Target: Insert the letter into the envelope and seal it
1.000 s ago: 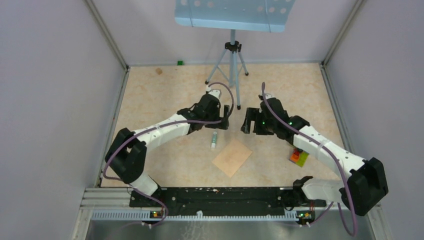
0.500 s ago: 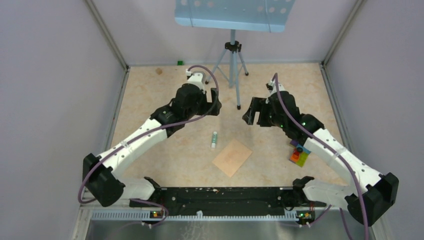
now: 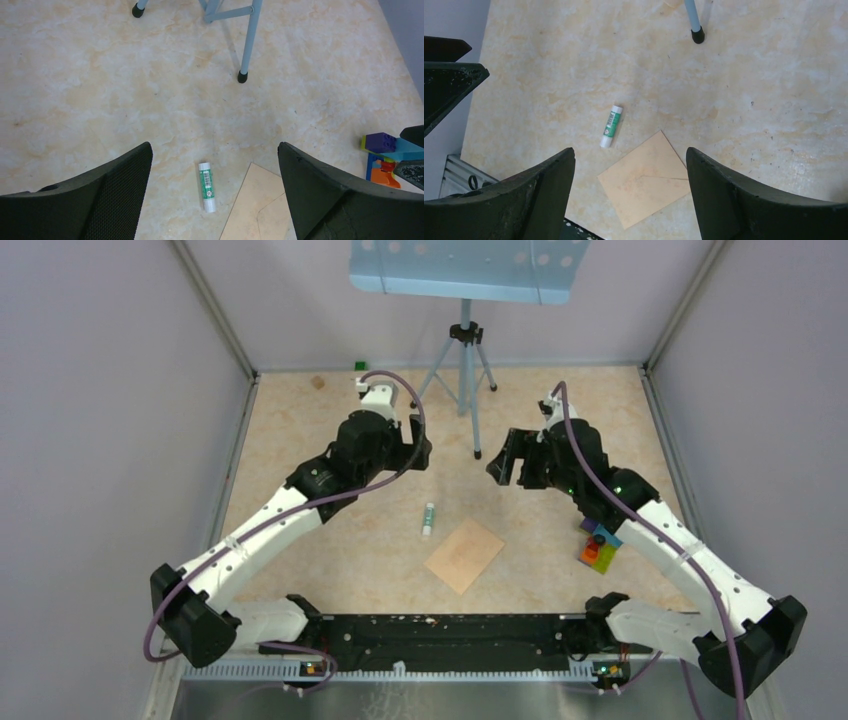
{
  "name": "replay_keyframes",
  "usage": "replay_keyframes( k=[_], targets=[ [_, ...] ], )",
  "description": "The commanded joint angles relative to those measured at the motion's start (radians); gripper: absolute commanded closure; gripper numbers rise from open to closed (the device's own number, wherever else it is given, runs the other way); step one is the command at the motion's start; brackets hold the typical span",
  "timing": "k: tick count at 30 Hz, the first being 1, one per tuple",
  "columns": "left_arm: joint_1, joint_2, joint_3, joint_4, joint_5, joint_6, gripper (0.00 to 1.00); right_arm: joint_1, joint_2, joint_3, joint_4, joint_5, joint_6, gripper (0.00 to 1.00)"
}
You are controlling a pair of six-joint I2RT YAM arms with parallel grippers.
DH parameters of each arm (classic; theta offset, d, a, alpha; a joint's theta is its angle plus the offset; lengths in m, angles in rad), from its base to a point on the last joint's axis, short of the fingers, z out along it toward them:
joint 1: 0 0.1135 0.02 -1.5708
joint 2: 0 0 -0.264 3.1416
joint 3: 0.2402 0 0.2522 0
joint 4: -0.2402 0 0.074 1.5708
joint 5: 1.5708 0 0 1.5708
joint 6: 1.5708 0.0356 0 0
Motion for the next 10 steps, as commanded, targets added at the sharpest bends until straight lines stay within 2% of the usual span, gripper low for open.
replay_keyframes(
  k=[1, 10],
  targets=[
    [0.004, -0.026, -0.007, 0.021, -0.019, 0.019, 0.01, -0.004, -0.025, 0.051, 0.012, 0.005, -0.013, 0.20],
    [0.004, -0.027, -0.012, 0.024, -0.014, 0.021, 0.01, -0.005, -0.031, 0.047, 0.010, 0.002, -0.011, 0.20]
  ],
)
